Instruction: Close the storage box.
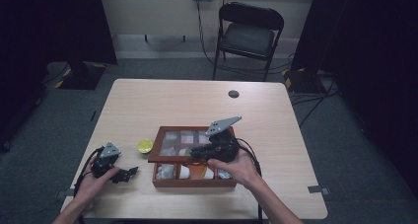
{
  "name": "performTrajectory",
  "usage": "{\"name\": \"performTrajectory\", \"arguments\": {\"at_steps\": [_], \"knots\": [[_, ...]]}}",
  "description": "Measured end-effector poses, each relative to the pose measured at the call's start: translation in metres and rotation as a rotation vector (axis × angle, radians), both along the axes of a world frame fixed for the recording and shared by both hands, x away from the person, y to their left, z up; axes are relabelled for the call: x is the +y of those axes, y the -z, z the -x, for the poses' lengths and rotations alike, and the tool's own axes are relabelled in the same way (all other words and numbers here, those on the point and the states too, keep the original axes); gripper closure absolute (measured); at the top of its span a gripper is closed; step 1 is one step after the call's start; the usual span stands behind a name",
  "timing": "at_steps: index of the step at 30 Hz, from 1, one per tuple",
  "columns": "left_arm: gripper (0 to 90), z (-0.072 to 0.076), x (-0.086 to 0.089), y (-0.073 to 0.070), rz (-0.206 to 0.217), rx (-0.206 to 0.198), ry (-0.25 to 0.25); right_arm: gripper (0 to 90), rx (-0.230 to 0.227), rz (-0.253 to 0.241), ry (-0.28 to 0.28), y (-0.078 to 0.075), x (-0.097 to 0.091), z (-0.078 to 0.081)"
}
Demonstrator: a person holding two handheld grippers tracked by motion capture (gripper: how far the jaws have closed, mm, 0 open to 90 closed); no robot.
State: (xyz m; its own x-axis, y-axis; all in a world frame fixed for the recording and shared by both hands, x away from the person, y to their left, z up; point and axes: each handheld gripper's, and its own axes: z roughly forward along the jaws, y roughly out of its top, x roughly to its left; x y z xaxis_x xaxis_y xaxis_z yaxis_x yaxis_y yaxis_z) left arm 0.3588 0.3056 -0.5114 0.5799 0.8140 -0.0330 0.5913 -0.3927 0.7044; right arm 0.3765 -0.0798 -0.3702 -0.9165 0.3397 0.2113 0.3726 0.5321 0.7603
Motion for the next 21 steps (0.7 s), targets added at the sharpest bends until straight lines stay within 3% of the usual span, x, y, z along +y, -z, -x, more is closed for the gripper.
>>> {"name": "performTrajectory", "arguments": {"at_steps": [9,16,21], "knots": [[0.0,0.0,0.0,0.0,0.0,0.0,0.0,81.6,0.011,0.025,-0.014,0.015,0.001,0.007],[0.0,0.0,0.0,0.0,0.0,0.0,-0.001,81.8,0.017,0.07,-0.039,0.031,0.005,0.012],[0.0,0.0,0.0,0.0,0.0,0.0,-0.001,81.8,0.016,0.072,-0.044,0.036,0.006,0.014]]}}
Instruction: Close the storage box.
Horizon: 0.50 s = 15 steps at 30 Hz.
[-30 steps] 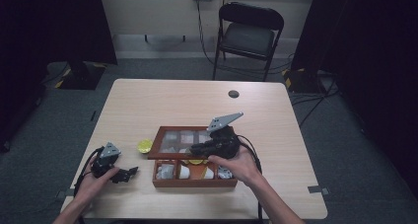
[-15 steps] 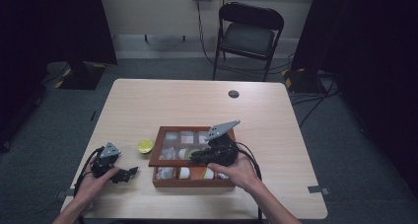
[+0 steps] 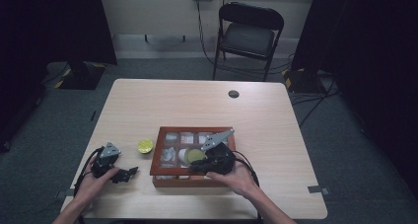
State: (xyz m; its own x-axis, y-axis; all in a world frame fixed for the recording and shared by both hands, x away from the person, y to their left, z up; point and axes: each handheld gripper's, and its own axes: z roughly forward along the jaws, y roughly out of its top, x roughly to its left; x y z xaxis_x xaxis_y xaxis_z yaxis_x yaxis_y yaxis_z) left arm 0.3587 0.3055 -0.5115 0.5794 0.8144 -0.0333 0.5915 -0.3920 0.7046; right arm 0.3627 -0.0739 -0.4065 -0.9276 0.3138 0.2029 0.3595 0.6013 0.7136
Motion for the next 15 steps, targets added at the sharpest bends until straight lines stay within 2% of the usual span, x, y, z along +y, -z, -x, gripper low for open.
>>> {"name": "performTrajectory", "arguments": {"at_steps": [10,15], "knots": [[0.0,0.0,0.0,0.0,-0.001,0.001,0.001,81.8,0.01,0.028,-0.01,0.014,0.002,0.002],[0.0,0.0,0.0,0.0,0.0,0.0,0.0,81.8,0.009,0.026,-0.013,0.022,0.002,0.003]]}}
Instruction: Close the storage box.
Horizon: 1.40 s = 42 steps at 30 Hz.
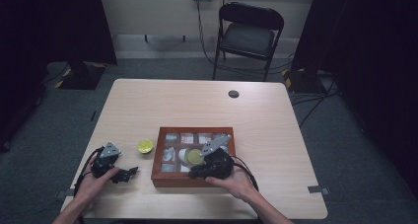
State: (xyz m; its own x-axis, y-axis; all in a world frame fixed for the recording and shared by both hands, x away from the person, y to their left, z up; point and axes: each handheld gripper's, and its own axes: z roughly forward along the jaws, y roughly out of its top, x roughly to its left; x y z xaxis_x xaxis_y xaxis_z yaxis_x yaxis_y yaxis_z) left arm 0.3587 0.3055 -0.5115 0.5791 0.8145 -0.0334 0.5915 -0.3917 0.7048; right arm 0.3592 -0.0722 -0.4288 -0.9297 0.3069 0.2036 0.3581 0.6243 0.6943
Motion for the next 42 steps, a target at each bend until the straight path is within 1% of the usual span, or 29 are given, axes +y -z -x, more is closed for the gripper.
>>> {"name": "performTrajectory", "arguments": {"at_steps": [1,2,6,7,8,10,11,12,13,15,16,18,20,22,24,28,31,34,35,37,40,42], "knots": [[0.0,0.0,0.0,0.0,0.0,0.0,0.001,81.6,0.012,-0.006,0.003,0.005,0.0,0.0],[0.0,0.0,0.0,0.0,0.0,0.0,0.0,81.6,0.016,-0.014,0.006,0.005,-0.001,0.0],[0.0,0.0,0.0,0.0,0.0,0.0,0.0,81.1,0.005,-0.021,0.011,0.005,-0.002,0.001],[0.0,0.0,0.0,0.0,0.0,0.0,0.001,79.3,0.005,-0.026,0.011,0.005,-0.002,0.001],[0.0,0.0,0.0,0.0,0.0,0.0,0.001,76.0,0.011,-0.041,0.016,0.005,-0.003,0.001],[0.0,0.0,0.0,0.0,0.0,0.0,0.001,73.9,0.024,-0.066,0.018,0.003,-0.004,0.0],[0.0,0.0,0.0,0.0,-0.002,-0.001,0.001,72.0,0.02,-0.075,0.021,0.002,-0.004,0.0],[0.0,0.0,0.0,0.0,0.0,0.0,0.001,69.6,0.025,-0.088,0.029,0.001,-0.005,0.0],[0.0,0.0,0.0,0.0,0.0,0.0,0.0,69.2,0.028,-0.096,0.033,0.001,-0.006,-0.001],[0.0,0.0,0.0,0.0,-0.002,-0.001,0.001,65.9,0.014,-0.109,0.057,0.0,-0.01,-0.001],[0.0,0.0,0.0,0.0,-0.003,-0.001,0.001,63.9,0.019,-0.117,0.067,0.0,-0.012,-0.002],[0.0,0.0,0.0,0.0,-0.003,-0.002,0.002,61.2,0.013,-0.129,0.1,-0.002,-0.016,-0.003],[0.0,0.0,0.0,0.0,-0.003,-0.001,0.002,55.2,0.012,-0.139,0.123,-0.004,-0.022,-0.005],[0.0,0.0,0.0,0.0,-0.003,-0.001,0.001,53.6,0.001,-0.139,0.158,-0.005,-0.029,-0.005],[0.0,0.0,0.0,0.0,-0.003,-0.001,0.002,48.0,-0.007,-0.15,0.193,-0.006,-0.037,-0.007],[0.0,0.0,0.0,0.0,-0.003,-0.001,0.001,42.4,-0.023,-0.171,0.265,-0.008,-0.057,-0.009],[0.0,0.0,0.0,0.0,-0.003,-0.001,0.001,37.0,-0.041,-0.174,0.321,-0.008,-0.072,-0.009],[0.0,0.0,0.0,0.0,-0.003,-0.001,0.001,30.1,-0.054,-0.16,0.401,-0.006,-0.091,-0.01],[0.0,0.0,0.0,0.0,-0.003,-0.002,0.002,29.4,-0.055,-0.153,0.436,-0.005,-0.099,-0.011],[0.0,0.0,0.0,0.0,-0.003,-0.001,0.001,24.9,-0.064,-0.126,0.516,0.001,-0.116,-0.012],[0.0,0.0,0.0,0.0,-0.003,-0.001,0.002,24.3,-0.038,-0.1,0.6,0.012,-0.143,-0.015],[0.0,0.0,0.0,0.0,-0.003,-0.001,0.002,22.3,-0.043,-0.067,0.66,0.019,-0.158,-0.016]]}}
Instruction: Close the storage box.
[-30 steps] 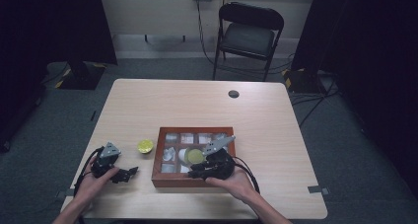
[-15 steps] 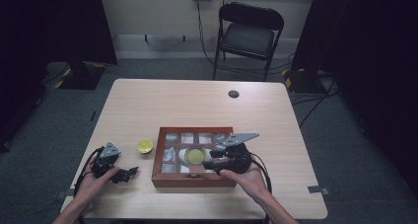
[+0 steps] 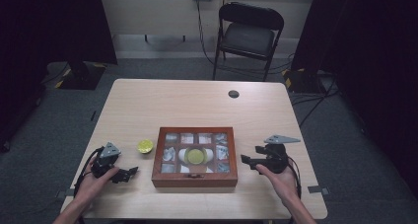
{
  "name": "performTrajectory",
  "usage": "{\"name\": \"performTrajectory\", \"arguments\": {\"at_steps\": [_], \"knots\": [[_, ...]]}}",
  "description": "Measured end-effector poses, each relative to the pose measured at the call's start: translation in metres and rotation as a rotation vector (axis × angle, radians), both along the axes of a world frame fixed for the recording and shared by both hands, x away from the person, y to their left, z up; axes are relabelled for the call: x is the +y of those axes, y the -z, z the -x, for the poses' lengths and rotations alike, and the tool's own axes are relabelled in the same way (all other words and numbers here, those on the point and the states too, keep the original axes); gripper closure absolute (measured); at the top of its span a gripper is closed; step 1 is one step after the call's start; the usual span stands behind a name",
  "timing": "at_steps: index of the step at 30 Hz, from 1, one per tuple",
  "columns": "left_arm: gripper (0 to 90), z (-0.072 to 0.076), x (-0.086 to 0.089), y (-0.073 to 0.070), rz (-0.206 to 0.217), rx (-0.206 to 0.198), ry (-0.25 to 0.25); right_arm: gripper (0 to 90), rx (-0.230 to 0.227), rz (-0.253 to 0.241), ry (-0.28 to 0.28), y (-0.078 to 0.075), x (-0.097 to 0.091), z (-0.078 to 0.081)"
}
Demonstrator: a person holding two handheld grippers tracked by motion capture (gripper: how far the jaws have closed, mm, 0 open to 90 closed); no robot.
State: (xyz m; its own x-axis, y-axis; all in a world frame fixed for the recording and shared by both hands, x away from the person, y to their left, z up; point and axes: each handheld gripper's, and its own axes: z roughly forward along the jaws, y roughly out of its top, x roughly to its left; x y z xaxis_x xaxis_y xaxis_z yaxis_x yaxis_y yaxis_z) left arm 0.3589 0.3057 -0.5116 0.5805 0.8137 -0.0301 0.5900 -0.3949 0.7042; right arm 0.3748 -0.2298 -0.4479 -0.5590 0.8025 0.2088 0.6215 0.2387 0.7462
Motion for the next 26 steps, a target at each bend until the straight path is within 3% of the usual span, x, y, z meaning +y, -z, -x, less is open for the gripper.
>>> {"name": "performTrajectory", "arguments": {"at_steps": [6,13,20,23,26], "knots": [[0.0,0.0,0.0,0.0,0.0,0.0,0.0,20.5,0.052,0.074,0.123,0.02,-0.034,-0.003],[0.0,0.0,0.0,0.0,0.0,0.0,0.0,20.9,0.099,0.162,0.215,0.041,-0.05,-0.007],[0.0,0.0,0.0,0.0,0.0,0.0,-0.001,17.3,-0.002,0.25,0.249,0.049,-0.047,0.0],[0.0,0.0,0.0,0.0,0.001,-0.002,-0.002,15.0,-0.046,0.227,0.257,0.054,-0.047,0.003],[0.0,0.0,0.0,0.0,0.0,-0.002,-0.002,14.9,-0.043,0.228,0.275,0.054,-0.047,0.005]]}}
